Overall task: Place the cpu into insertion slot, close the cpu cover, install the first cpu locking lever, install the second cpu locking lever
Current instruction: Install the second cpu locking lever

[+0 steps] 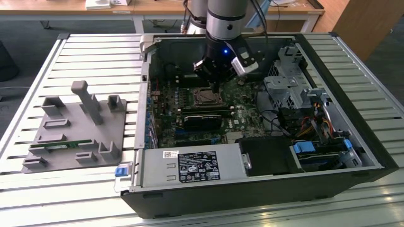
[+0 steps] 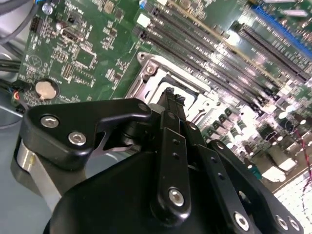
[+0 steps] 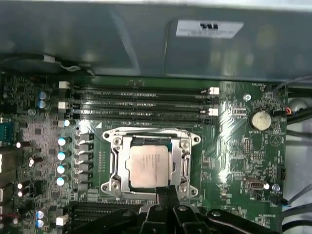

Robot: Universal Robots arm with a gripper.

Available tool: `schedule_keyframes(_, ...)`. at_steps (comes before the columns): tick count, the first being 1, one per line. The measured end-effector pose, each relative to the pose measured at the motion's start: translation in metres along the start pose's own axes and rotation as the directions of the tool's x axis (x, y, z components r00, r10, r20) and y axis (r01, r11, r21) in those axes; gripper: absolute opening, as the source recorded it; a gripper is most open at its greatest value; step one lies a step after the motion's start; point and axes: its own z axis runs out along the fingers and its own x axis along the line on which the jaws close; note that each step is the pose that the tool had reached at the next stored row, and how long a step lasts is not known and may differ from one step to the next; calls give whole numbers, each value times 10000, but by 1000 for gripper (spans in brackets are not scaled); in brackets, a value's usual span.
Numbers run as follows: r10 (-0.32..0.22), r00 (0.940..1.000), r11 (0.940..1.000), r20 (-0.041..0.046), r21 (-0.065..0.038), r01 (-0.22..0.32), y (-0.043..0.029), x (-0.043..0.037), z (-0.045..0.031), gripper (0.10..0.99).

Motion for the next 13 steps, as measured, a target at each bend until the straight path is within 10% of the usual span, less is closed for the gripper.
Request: schedule_keyframes(13, 0, 10000, 10000, -1, 1, 0, -71, 103, 12, 106)
